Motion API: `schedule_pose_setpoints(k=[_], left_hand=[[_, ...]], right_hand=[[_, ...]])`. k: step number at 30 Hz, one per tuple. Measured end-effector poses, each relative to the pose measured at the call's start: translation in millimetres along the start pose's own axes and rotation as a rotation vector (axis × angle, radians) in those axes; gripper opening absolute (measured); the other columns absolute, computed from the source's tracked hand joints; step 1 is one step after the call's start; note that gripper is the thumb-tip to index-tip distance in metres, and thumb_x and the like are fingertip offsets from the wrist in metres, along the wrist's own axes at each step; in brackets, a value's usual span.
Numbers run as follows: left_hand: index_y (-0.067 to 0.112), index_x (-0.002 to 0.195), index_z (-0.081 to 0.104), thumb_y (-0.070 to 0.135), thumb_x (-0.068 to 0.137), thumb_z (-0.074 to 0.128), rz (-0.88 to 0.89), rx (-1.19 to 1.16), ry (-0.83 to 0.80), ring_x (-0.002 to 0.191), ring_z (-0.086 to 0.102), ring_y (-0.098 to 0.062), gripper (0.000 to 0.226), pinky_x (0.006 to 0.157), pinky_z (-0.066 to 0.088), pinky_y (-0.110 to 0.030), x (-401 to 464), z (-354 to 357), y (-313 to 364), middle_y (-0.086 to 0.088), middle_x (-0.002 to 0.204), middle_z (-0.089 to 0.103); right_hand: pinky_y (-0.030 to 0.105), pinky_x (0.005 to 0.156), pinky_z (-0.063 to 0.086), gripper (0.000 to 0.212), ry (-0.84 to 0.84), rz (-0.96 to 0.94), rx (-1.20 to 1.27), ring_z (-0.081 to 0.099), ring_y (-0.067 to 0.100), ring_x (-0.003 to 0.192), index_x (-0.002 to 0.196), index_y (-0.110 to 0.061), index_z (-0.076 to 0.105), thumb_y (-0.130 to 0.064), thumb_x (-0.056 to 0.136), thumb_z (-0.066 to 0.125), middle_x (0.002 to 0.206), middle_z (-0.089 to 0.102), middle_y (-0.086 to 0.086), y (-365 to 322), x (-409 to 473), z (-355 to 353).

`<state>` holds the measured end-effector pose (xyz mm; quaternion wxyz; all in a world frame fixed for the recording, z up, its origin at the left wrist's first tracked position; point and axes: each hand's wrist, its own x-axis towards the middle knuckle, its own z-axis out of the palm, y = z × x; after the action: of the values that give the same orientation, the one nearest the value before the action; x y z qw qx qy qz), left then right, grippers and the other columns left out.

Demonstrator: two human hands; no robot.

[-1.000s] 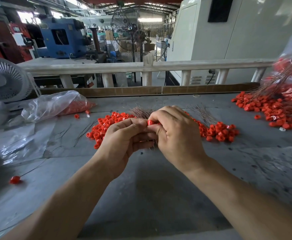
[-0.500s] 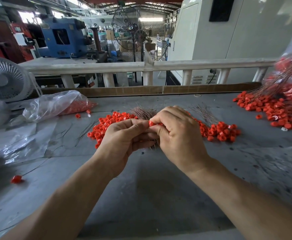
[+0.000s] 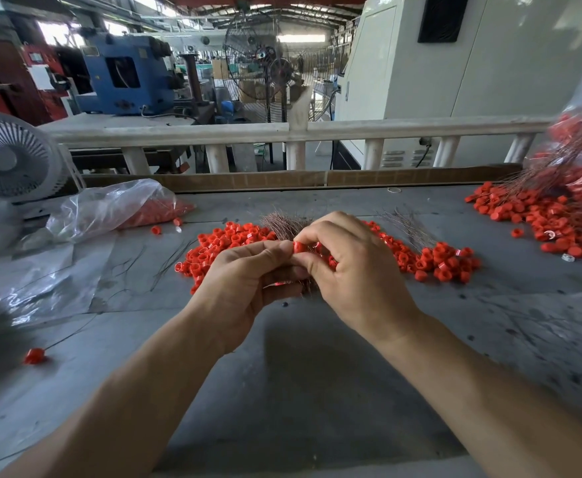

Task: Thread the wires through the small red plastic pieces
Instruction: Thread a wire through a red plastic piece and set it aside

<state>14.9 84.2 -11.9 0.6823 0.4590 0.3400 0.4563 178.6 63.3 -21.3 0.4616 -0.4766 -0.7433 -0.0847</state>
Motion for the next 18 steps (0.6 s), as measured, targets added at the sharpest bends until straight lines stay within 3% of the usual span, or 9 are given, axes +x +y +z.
schedule_pose_setpoints(k=[5,11,18], left_hand=[[-0.017,0.113,0.063,0.018,0.081,0.068,0.019,0.06,0.016,0.086,0.065,-0.029,0.047,0.074,0.061,-0.033,0.6,-1.8,-1.8,-0.023,0.094,0.067],[-0.005,0.09,0.069,0.018,0.077,0.071,0.031,0.097,0.02,0.082,0.064,-0.029,0.026,0.083,0.06,-0.038,2.0,-2.8,-2.6,-0.026,0.096,0.067],[-0.006,0.092,0.069,0.019,0.075,0.071,0.011,0.091,0.029,0.084,0.065,-0.03,0.03,0.083,0.061,-0.038,2.7,-1.6,-2.6,-0.028,0.098,0.066]], right_hand=[[0.027,0.078,0.048,0.011,-0.024,-0.016,-0.079,0.06,0.019,0.089,0.088,-0.011,0.071,-0.015,0.084,0.081,0.089,0.065,-0.001,-4.0,0.7,-5.4],[0.039,0.07,0.05,0.012,0.083,-0.08,-0.11,0.06,0.025,0.078,0.078,-0.005,0.07,-0.007,0.086,0.078,0.08,0.064,0.005,-9.2,-1.8,-2.7],[0.042,0.068,0.05,0.017,0.145,-0.109,-0.126,0.059,0.026,0.075,0.074,-0.004,0.069,-0.006,0.089,0.076,0.077,0.063,0.007,-5.0,-5.6,4.0]])
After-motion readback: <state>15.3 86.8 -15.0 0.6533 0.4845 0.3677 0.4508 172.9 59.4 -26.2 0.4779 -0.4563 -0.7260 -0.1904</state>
